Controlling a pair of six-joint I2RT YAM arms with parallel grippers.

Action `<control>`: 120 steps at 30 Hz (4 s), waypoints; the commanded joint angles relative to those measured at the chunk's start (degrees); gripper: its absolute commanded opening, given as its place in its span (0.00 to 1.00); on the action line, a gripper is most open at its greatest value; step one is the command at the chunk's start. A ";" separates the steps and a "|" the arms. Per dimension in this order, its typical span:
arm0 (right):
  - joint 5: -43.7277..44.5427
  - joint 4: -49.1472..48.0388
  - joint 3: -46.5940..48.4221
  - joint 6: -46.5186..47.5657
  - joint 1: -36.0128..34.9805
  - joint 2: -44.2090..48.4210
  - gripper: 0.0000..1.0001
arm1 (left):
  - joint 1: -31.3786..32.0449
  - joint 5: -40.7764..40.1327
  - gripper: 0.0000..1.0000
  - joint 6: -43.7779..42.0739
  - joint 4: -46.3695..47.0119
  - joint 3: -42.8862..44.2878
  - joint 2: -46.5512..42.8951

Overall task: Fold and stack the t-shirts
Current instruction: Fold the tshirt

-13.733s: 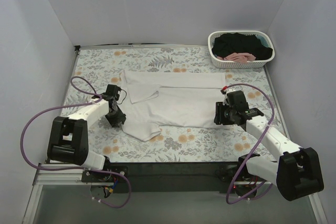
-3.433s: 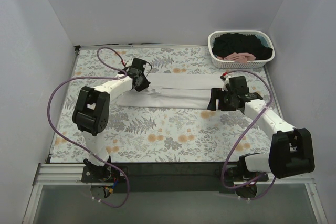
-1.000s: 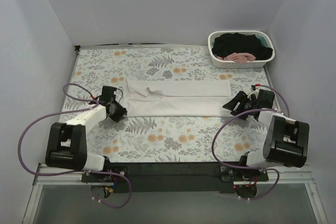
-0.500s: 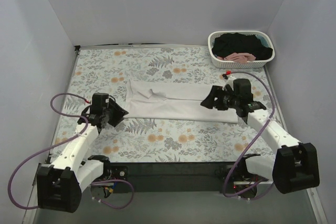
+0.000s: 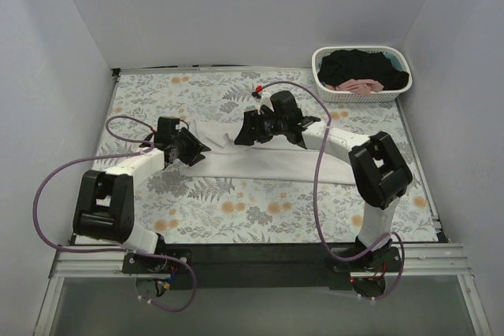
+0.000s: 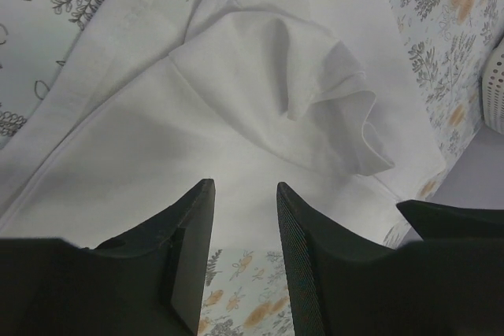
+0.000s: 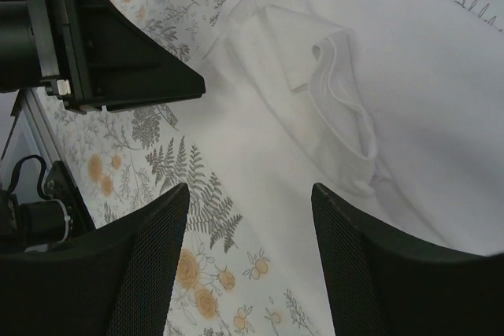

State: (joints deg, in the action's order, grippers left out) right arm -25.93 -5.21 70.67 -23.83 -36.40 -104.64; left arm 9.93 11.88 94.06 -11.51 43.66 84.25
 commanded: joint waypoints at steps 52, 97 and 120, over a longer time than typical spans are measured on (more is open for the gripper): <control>-1.40 -6.74 -7.13 0.02 4.85 0.49 0.67 | 4.57 -1.85 0.32 8.95 5.71 20.41 22.71; 27.34 21.91 -23.47 16.54 8.98 17.46 0.68 | 5.80 -15.48 0.33 -4.85 -12.22 3.71 3.01; 9.40 25.69 -19.19 1.22 -13.69 20.53 0.68 | 0.17 -19.18 0.44 -18.74 -16.18 44.23 33.63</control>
State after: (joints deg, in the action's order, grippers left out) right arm -15.35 18.76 43.86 -24.99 -50.17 -83.11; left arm 10.35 -5.43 77.47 -26.39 86.08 119.70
